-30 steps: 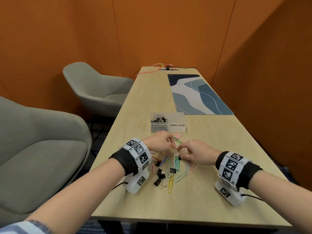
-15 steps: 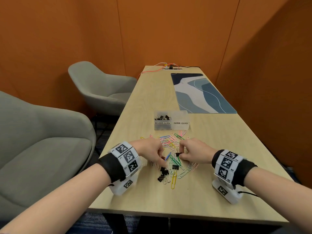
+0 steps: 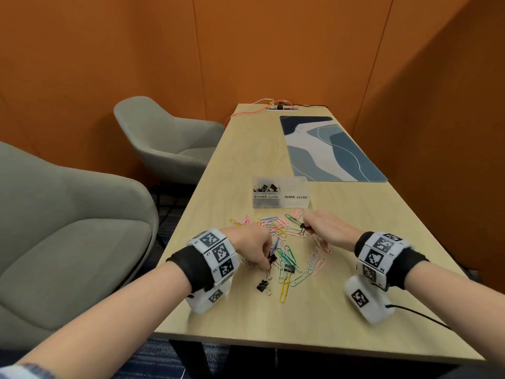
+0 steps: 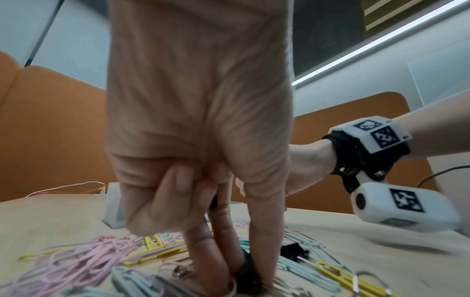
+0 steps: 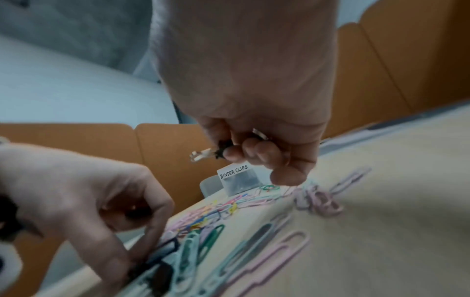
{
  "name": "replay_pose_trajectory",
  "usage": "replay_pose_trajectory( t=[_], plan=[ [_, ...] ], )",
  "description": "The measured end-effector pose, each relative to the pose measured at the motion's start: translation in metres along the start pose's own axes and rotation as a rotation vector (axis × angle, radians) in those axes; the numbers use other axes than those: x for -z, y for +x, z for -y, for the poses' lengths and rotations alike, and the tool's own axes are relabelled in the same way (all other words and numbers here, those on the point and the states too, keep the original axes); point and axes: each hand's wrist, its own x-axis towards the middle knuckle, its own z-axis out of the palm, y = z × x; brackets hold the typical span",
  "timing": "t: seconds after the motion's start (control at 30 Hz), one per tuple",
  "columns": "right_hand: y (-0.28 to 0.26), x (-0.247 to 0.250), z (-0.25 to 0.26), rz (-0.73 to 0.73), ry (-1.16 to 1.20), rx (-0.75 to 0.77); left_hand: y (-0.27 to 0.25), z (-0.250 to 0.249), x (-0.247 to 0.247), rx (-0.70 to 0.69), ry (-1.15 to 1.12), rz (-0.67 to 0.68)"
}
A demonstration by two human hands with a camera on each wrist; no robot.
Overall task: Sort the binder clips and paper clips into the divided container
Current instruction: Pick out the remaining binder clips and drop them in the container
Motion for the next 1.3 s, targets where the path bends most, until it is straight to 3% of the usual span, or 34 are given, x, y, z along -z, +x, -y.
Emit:
replay_pose_trajectory(
  t=[0.17, 0.3, 0.6, 0.8, 0.9, 1.0, 1.13, 1.3],
  plan=[
    [0.003, -0.01, 0.003, 0.125, 0.58, -0.175, 0.0, 0.002, -0.001, -0.031, -0.052, -0.026],
    [0.004, -0.012, 0.005, 0.166, 0.872, -0.217, -0.001, 0.006, 0.001, -0.068, -0.163, -0.083],
    [0.007, -0.018, 0.004, 0.163, 1.104, -0.277, -0.002, 0.019, 0.008, 0.034, -0.366, -0.166],
    [0.01, -0.025, 0.009, 0.289, 0.816, -0.313, -0.002, 0.014, 0.01, 0.133, -0.394, -0.104],
    [0.002, -0.034, 0.017, 0.278, 0.384, -0.108, -0.001, 0.014, 0.009, 0.158, -0.338, -0.124],
    [-0.005, -0.042, 0.022, 0.165, -0.024, 0.161, 0.0, 0.017, 0.005, 0.128, -0.265, -0.134],
    [-0.006, -0.046, 0.025, 0.073, -0.275, 0.287, -0.001, 0.016, -0.001, 0.1, -0.132, -0.127],
    [-0.003, -0.046, 0.025, 0.055, -0.366, 0.316, -0.001, 0.016, -0.005, 0.068, -0.041, -0.204]
  ],
)
